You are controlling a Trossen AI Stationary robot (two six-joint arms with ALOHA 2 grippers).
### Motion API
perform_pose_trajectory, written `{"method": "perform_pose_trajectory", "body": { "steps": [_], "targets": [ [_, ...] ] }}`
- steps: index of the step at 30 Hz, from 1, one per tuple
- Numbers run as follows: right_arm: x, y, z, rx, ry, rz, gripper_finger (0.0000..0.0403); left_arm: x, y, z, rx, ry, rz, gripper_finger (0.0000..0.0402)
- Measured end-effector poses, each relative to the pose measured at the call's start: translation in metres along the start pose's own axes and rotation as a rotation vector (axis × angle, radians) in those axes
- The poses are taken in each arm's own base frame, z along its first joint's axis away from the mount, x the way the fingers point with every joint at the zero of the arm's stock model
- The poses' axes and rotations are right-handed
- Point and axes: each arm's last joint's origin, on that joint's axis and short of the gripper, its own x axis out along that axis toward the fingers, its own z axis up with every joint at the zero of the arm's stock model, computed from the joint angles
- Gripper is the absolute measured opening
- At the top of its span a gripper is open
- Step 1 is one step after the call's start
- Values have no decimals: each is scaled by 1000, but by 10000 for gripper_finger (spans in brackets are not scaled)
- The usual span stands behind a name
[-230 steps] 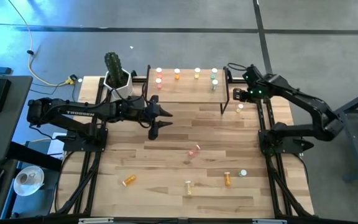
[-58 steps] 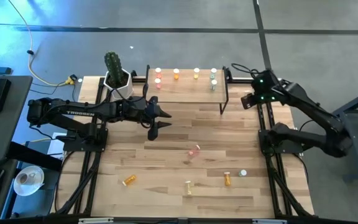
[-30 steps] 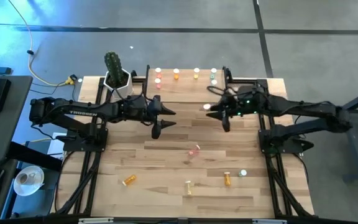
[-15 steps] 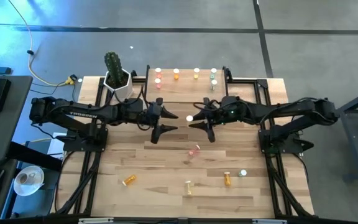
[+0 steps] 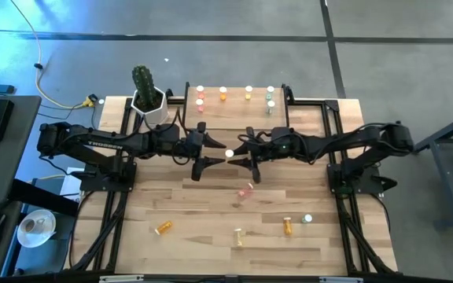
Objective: Pick and place medicine bottles onto shelf by color
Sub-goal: Put the top yellow pill bottle aligned with the other yellow pill bottle on the shelf
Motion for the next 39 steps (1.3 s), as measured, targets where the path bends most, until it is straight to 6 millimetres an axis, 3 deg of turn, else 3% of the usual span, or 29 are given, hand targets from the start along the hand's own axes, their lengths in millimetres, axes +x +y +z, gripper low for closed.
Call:
{"method": "perform_pose_trajectory", "body": {
  "steps": [12,30,39],
  "targets": [
    [9,-2,-3,-36,-55,-3,100,0,0,3,-11,-31,1,213],
    [10,-4,-3,-54,-65,-50,100,0,0,3,-13,-35,1,148],
    [10,-4,-2,-45,-80,-54,100,0,0,4,-13,-42,0,138]
  ]
}}
